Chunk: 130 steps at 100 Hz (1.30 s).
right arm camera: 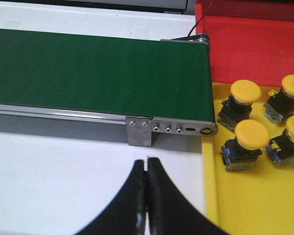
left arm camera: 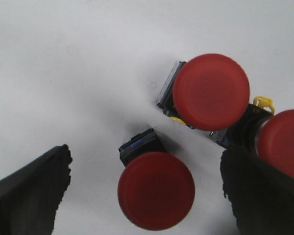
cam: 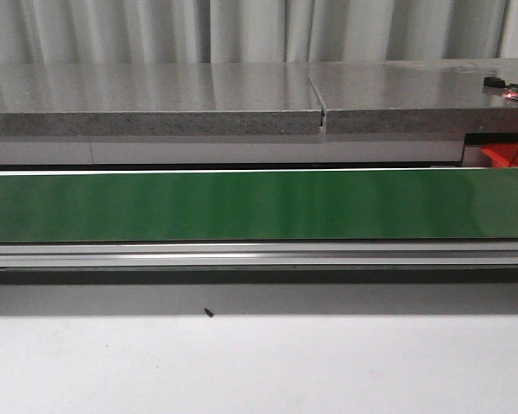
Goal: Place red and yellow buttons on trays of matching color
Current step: 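Grasp another red button from the cluster with the left gripper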
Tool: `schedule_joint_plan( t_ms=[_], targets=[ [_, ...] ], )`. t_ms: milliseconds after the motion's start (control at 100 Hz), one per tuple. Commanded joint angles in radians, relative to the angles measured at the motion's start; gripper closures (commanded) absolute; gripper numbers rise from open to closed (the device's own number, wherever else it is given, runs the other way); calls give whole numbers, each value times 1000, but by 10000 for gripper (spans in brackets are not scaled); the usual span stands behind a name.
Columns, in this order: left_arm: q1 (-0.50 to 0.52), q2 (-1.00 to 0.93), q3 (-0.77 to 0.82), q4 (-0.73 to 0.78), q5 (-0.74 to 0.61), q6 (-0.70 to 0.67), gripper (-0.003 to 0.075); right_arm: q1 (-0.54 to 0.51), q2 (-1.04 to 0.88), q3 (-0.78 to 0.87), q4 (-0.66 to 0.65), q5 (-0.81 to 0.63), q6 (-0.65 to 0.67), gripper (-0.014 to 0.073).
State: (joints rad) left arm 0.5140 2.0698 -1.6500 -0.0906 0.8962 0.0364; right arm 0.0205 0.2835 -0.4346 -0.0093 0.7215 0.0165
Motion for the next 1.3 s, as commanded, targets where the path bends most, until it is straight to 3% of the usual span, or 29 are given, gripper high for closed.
schedule_joint_plan(
  t_ms=[0,250,510,950,1290],
  targets=[
    [0,-41,-33,-17,-34,3,121,0,9,-24,-3,-71,-9,660],
    [0,-7,-33,-17,-44,6,136,0,9,-24,-3,-71,-9,660],
    [0,-7,-33,-17,-49,8,374,0,9,-24,-3,-71,-9,660],
    [0,-45,-31,-17,-20,12,396,0,9,-24,-3,-71,-9,660],
    [0,-60,-31,-17,-7,30,572,0,9,-24,-3,-71,-9,660]
  ],
)
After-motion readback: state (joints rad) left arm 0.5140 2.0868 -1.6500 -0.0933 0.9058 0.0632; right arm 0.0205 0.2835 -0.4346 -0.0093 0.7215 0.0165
